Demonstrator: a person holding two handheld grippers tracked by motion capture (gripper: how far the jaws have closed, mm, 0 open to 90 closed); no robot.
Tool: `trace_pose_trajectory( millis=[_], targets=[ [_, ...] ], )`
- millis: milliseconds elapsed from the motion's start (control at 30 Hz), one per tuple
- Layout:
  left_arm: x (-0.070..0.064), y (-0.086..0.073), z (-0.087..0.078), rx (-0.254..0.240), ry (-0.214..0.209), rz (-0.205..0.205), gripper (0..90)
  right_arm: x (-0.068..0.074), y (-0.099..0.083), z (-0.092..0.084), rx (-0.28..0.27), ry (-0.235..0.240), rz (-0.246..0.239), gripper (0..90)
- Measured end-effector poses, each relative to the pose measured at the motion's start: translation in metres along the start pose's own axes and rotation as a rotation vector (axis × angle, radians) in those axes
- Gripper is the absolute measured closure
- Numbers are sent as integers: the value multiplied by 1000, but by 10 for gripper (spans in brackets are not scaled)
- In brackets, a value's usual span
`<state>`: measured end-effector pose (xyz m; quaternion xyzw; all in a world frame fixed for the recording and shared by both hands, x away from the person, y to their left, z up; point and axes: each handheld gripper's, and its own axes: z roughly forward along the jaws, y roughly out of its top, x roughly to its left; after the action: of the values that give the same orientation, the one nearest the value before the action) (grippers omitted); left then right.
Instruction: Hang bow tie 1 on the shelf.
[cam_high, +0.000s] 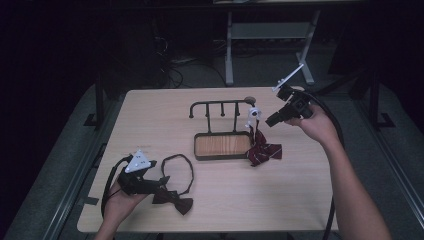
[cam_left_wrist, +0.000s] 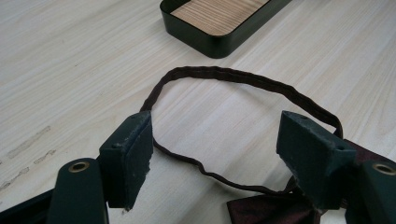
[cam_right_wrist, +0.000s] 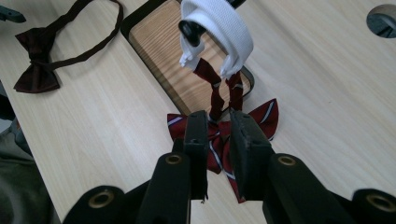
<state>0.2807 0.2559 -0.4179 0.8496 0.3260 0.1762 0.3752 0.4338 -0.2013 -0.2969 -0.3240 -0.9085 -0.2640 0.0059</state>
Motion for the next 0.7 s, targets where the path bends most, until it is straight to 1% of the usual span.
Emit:
trace_pose_trajectory(
  millis=[300,667,700],
  targets=[
    [0,0,0,1,0,2,277,2,-10,8,11,23,-1,728],
    [-1,0,1,1,-1,-3,277,-3,-23,16,21,50,19,702],
    [0,0,1,1,0,3,277,-3,-24,16,19,54,21,701]
  ],
)
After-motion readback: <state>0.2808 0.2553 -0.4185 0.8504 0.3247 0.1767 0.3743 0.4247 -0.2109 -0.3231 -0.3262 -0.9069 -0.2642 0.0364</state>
